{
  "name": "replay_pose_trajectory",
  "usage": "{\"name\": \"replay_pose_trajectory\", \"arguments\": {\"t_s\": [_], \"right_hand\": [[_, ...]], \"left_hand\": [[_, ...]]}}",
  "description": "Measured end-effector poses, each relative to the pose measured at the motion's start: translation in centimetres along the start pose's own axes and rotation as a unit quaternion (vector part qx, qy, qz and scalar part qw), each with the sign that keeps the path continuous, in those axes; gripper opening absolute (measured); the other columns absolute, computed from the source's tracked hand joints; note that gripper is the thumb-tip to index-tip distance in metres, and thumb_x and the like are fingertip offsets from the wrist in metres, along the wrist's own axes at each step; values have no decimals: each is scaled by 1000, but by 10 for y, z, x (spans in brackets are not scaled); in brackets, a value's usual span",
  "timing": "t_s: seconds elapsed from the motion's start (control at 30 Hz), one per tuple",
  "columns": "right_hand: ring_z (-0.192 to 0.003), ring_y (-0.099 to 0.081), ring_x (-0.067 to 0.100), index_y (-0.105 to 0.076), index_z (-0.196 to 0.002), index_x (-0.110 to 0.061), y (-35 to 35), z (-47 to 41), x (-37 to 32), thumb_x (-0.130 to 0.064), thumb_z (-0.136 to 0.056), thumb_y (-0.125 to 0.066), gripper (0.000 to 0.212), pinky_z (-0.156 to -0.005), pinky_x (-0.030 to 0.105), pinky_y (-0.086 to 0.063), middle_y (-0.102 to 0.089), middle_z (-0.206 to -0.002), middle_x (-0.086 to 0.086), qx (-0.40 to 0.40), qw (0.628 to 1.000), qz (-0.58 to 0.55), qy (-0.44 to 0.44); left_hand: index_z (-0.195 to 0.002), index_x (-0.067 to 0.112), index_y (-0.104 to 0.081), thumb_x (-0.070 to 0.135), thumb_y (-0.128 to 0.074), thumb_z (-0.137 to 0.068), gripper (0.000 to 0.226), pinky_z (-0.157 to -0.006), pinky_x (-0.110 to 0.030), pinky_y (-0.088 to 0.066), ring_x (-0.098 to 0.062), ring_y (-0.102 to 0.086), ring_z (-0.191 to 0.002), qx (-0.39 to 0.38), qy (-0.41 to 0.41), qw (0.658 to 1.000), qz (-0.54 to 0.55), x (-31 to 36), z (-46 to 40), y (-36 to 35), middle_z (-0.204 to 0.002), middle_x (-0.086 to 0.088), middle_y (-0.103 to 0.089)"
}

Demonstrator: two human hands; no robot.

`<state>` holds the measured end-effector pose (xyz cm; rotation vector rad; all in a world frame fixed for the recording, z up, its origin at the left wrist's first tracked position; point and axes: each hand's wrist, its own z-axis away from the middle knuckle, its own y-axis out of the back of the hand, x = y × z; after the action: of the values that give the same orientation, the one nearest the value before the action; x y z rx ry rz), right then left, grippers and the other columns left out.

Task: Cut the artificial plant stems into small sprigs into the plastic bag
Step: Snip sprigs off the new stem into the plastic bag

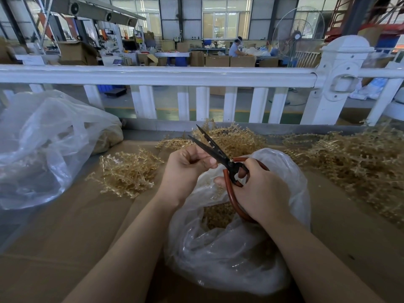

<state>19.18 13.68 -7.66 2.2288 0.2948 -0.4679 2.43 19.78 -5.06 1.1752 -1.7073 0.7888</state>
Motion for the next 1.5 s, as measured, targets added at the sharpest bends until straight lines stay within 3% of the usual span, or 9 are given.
{"name": "replay_pose_trajectory", "arguments": {"t_s": [0.13, 0.3, 0.47, 0.67, 0.87, 1.0, 1.23, 1.37, 1.5], "right_hand": [[-61, -52, -1, -56, -94, -32, 0, 0, 0, -97, -69, -30, 74, -51, 12, -31, -53, -71, -20, 0, 1000, 3, 4], [-61, -55, 2, -56, -93, -31, -1, -1, 1, -97, -69, -31, 74, -51, 17, -41, -55, -70, -18, -6, 1000, 8, 6], [-59, -52, -1, -52, -87, -32, 1, -1, 0, -96, -68, -33, 70, -49, 15, -34, -53, -68, -18, -6, 1000, 1, 9], [-58, -52, 1, -40, -76, -35, 1, 0, 0, -94, -67, -35, 60, -50, 17, -34, -51, -63, -16, -5, 1000, -16, 9], [-60, -54, 3, -47, -80, -32, 2, -1, 0, -94, -67, -33, 65, -53, 18, -40, -51, -64, -16, -11, 1000, -19, 8], [-57, -52, 1, -45, -77, -33, 2, 0, 0, -95, -68, -30, 65, -52, 16, -36, -50, -62, -17, 0, 999, -33, 10], [-56, -53, 1, -50, -77, -30, 1, -1, 1, -99, -66, -31, 73, -50, 13, -36, -54, -63, -15, -1, 999, -41, 4], [-57, -54, 0, -55, -80, -28, 0, -1, 1, -92, -70, -44, 66, -50, 11, -34, -55, -64, -15, 1, 999, -40, 5], [-65, -57, -3, -65, -94, -27, -1, 0, 1, -90, -70, -46, 70, -56, 9, -40, -59, -71, -17, -6, 998, -67, -7]], "left_hand": [[-89, 4, -72, -6, -66, -87, 12, -77, -25, -55, -16, -65, -77, 0, 2, 1000, 5, 1, -1, 0, -80, -7, -72], [-90, 4, -72, -5, -67, -86, 10, -82, -29, -56, -17, -65, -77, 2, 5, 1000, 7, 2, -1, 0, -80, -9, -71], [-89, 4, -71, -4, -67, -87, 9, -82, -30, -56, -18, -65, -77, -1, 3, 1000, 1, 2, -1, 1, -79, -10, -70], [-93, -10, -66, -4, -67, -87, 9, -84, -36, -55, -19, -64, -78, 7, 9, 1000, -12, 1, -1, 0, -80, -14, -69], [-98, -15, -64, -4, -66, -87, 16, -88, -40, -53, -23, -63, -79, 8, 22, 1000, 0, 3, 0, -1, -83, -20, -67], [-99, -18, -62, -4, -66, -87, 19, -88, -41, -52, -23, -62, -79, 8, 24, 1000, 9, 4, 0, -1, -84, -23, -66], [-98, -12, -66, -5, -65, -88, 13, -86, -35, -54, -23, -62, -79, 1, 24, 999, 29, 4, 0, -2, -85, -20, -66], [-96, -6, -68, -7, -65, -87, 10, -83, -32, -56, -24, -62, -79, 3, 25, 998, 50, 5, 0, -3, -85, -17, -68], [-91, 2, -71, -5, -67, -86, 9, -81, -32, -56, -21, -64, -78, 19, 50, 997, 59, 7, 1, -6, -82, -11, -71]]}}
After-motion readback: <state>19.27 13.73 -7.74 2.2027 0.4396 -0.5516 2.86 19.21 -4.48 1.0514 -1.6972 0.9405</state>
